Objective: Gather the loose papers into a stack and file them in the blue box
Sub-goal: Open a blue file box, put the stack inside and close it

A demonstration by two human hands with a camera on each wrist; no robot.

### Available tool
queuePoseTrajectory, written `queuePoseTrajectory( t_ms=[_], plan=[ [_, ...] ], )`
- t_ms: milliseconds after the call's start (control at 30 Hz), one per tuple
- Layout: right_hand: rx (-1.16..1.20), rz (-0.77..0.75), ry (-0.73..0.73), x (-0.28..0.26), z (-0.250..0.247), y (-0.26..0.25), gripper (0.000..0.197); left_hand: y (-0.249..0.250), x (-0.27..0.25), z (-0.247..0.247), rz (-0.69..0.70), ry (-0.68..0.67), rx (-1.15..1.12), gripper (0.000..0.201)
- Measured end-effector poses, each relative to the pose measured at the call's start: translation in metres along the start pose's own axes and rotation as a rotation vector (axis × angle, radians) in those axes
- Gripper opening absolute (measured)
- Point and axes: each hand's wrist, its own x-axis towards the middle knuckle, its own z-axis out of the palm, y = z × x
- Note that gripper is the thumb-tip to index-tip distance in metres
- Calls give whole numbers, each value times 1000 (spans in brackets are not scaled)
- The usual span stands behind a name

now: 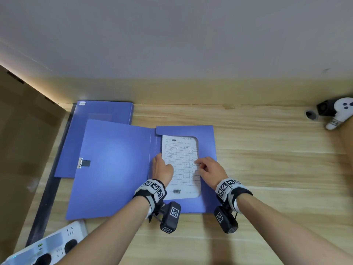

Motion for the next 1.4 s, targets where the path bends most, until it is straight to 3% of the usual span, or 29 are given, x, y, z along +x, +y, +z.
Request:
queuePoseTrajectory(
  t_ms=[100, 200, 367, 467, 533, 667, 800, 867, 933, 1067, 1167, 1267, 1333, 1400],
  plan=[
    [7, -2, 3, 0, 1, 3, 32, 5, -15, 5, -36, -183, 117, 74],
    [6, -7, 0, 0, 2, 3, 31, 11, -18, 1, -57, -252, 166, 80],
    [20, -9, 14, -1, 0, 2, 29, 8, -26, -12, -55, -195, 259, 72],
    [58, -12, 28, -2, 0, 2, 30, -5, -37, -14, -52, -154, 228, 56],
    [88, -15, 45, -3, 1, 3, 29, -16, -47, -15, -63, -186, 245, 46],
    [122, -18, 65, -7, 3, 5, 27, -30, -63, -14, -72, -311, 295, 57],
    [123, -18, 94, -10, 7, 5, 27, -29, -60, -11, -118, -354, 217, 51],
    [133, -20, 92, -11, 7, 6, 28, -30, -60, -10, -100, -332, 212, 39],
    [148, -23, 89, -14, 8, 7, 29, -32, -60, -11, -91, -295, 233, 13],
    [180, -4, 92, -19, 6, 4, 29, -38, -60, -33, -55, -176, 237, 24],
    [166, 1, 81, -24, 3, 1, 29, -42, -55, -70, -22, -62, 271, 7],
    [141, 25, 66, -29, -2, -2, 28, -51, -42, -120, 2, 184, 347, 45],
    [100, 36, 57, -32, -4, -4, 28, -57, -36, -151, -16, 335, 409, 51],
    [45, 39, 59, -33, -5, -3, 28, -64, -33, -174, -105, 393, 399, 62]
  ],
)
